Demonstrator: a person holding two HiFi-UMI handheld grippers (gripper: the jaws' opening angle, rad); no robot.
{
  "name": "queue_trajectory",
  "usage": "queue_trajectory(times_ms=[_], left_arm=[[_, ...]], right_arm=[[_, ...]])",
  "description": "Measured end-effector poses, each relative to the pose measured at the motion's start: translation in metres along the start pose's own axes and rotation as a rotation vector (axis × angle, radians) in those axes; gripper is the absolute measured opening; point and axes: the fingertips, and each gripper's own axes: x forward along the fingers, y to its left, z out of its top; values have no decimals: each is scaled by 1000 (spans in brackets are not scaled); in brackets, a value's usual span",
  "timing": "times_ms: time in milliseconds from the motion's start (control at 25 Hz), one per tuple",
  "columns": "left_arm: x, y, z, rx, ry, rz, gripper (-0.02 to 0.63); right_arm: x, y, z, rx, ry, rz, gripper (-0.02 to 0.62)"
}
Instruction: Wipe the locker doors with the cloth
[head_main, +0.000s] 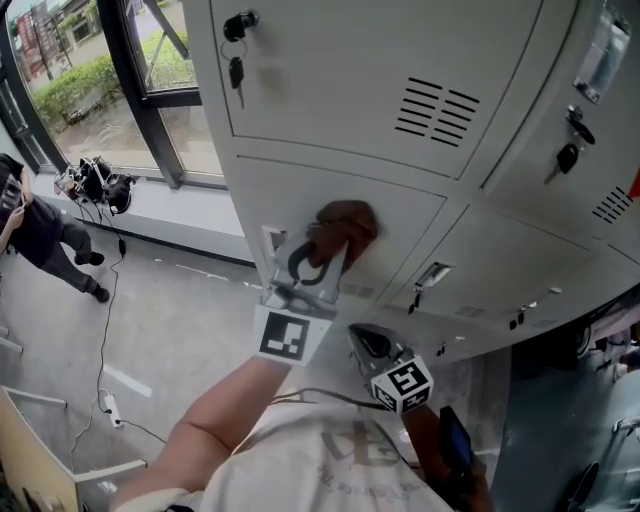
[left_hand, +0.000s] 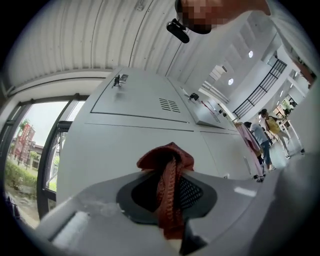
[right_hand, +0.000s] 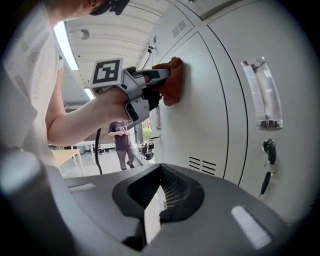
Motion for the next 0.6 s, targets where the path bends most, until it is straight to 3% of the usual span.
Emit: queue_trajectory(times_ms=[400,600], left_arm=[[-35,69,-15,86,38,107,71],[-52,103,-17,94,28,196,72]], right_arm=[[20,16,4,-19,12,48,8],[32,22,7,-23,9,85,8]])
